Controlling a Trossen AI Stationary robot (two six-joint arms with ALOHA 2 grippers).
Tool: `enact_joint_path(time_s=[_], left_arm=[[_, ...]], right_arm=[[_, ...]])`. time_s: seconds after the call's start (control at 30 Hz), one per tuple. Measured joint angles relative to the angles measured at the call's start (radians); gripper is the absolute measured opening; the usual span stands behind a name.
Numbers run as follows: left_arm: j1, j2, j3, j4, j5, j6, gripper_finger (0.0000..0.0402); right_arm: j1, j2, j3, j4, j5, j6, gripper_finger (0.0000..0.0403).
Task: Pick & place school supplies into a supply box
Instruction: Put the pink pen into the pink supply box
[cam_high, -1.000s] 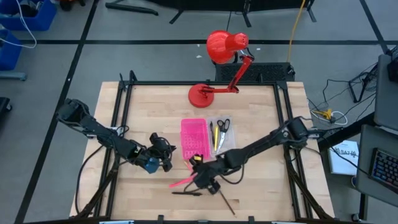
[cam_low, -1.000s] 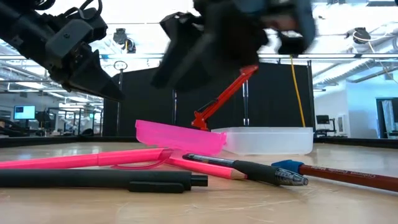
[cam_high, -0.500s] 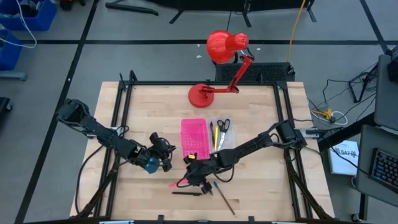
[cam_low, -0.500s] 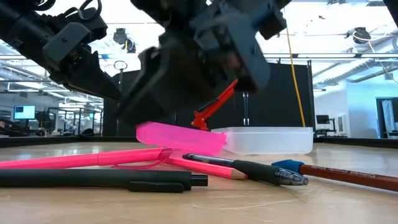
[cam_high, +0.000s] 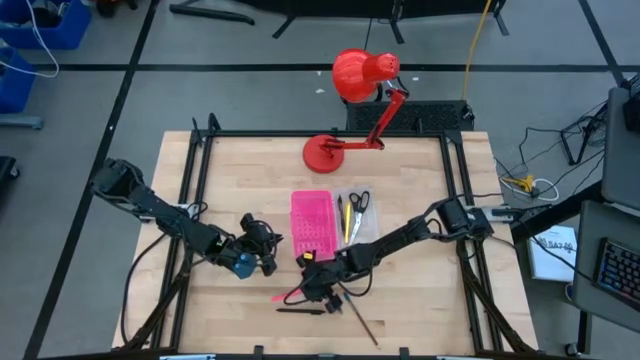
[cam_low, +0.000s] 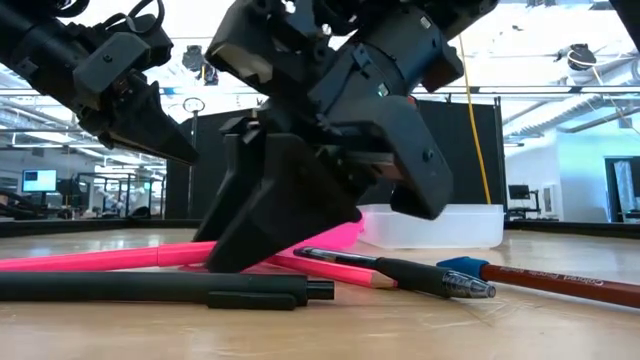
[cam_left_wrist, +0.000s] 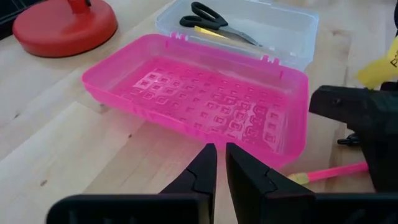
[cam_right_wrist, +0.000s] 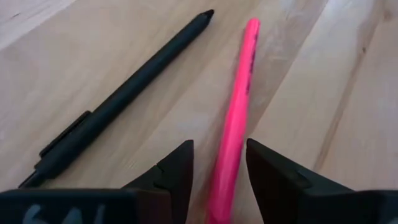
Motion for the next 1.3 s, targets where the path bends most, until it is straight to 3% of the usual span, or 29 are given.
enact_joint_path(time_s=[0.1, 0.23, 0.57, 0.8, 0.97, 1.13, 1.3], left_arm=[[0.0, 0.0, 0.0, 0.004, 0.0, -0.006, 0.0042], [0.0, 0.0, 0.0, 0.01, 0.002, -0.01, 0.0042], [-0.002, 0.0, 0.0, 0.014, 0.002, -0.019, 0.0042], [-0.013, 0.001, 0.001, 0.006, 0.002, -0.008, 0.0042], [-0.014, 0.001, 0.001, 0.002, 0.002, 0.001, 0.0042], [-0.014, 0.001, 0.001, -0.004, 0.008, 0.009, 0.0042], [-0.014, 0.001, 0.001, -0.014, 0.008, 0.017, 0.0042]], right_arm=[[0.0, -0.006, 0.0, -0.021, -0.001, -0.045, 0.0107], [0.001, -0.021, -0.001, -0.047, -0.003, -0.098, 0.003], [-0.001, -0.121, -0.002, -0.179, 0.017, -0.212, 0.0029], [-0.035, -0.362, -0.002, -0.502, 0.132, -0.588, 0.0029], [-0.14, -0.54, -0.002, -0.597, 0.183, -0.826, 0.0029], [-0.291, -0.654, 0.0, -0.68, 0.227, -0.853, 0.0031], [-0.423, -0.66, -0.001, -0.84, 0.211, -0.919, 0.003]])
